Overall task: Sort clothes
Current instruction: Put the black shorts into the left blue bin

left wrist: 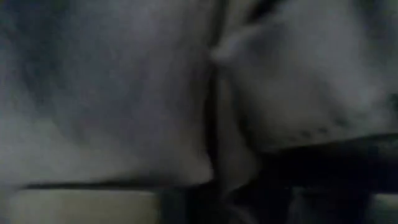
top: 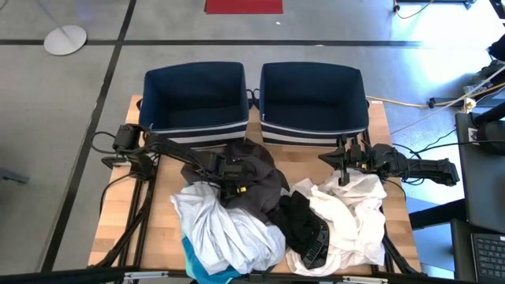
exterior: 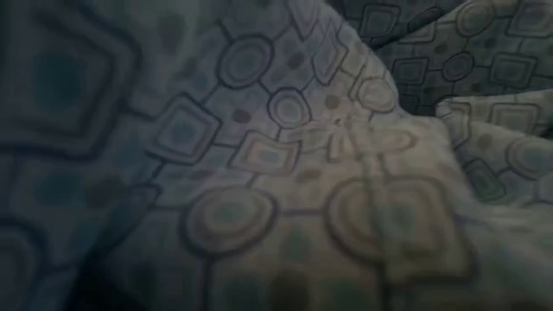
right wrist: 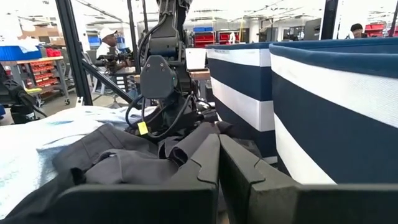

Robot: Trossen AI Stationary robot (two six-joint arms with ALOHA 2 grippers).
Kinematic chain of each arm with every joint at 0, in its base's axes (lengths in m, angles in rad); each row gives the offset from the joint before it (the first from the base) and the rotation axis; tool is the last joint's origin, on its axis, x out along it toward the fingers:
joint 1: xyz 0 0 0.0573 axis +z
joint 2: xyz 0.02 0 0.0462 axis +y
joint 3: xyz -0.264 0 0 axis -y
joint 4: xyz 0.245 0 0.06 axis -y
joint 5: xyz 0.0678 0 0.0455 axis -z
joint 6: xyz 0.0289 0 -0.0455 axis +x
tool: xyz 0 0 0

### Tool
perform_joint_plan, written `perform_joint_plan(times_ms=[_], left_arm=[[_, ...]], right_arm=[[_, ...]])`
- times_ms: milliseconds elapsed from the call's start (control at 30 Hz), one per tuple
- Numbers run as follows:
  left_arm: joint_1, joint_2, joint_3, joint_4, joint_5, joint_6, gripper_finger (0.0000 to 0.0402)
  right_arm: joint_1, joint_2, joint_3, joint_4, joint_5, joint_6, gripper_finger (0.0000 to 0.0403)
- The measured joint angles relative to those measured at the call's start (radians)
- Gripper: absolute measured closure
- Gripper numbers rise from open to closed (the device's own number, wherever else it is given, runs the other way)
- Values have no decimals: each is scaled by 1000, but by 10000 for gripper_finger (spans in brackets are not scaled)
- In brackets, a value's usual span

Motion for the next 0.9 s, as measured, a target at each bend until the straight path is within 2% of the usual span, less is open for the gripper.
perform_joint_plan(times_ms=[67,133,233,600,900], left_arm=[[-3,-19,1,-9,3,17,364],[-12,-49,7,-25,9,18,389],[-34,-123,36,-29,1,24,385],[-65,-432,103,-5,-216,122,397],[-57,-630,108,156,-305,271,398]], right_arm=[[0,0,0,-1,1,0,391],[0,0,0,-4,3,-1,391],[-1,0,0,-13,3,-1,391],[0,0,0,-20,45,0,391],[0,0,0,-19,48,0,391]])
